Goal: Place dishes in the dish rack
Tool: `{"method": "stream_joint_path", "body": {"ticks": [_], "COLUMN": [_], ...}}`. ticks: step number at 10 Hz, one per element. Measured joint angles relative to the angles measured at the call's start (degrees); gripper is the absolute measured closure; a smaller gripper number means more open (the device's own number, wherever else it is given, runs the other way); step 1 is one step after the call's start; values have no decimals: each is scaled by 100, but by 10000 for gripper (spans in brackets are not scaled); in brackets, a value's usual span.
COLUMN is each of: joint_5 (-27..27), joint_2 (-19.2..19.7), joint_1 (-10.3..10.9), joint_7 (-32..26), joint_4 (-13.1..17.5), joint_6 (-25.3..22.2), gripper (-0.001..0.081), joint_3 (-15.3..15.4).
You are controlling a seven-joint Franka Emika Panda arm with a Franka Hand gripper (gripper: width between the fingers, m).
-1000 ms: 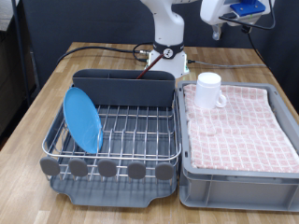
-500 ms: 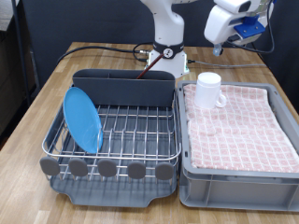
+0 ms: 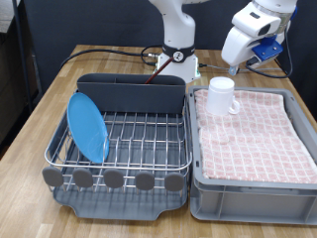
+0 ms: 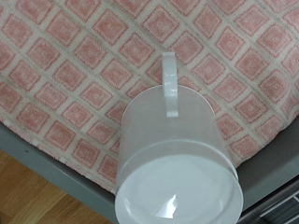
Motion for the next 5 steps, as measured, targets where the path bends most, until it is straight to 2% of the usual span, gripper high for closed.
{"method": "stream_joint_path", "body": {"ticks": [5], "joint_5": [-6], "joint_2": [226], "joint_1": [0], "joint_7": [1], "joint_4": [109], "joint_6": [-90], "gripper": [4], "joint_3": [36]}}
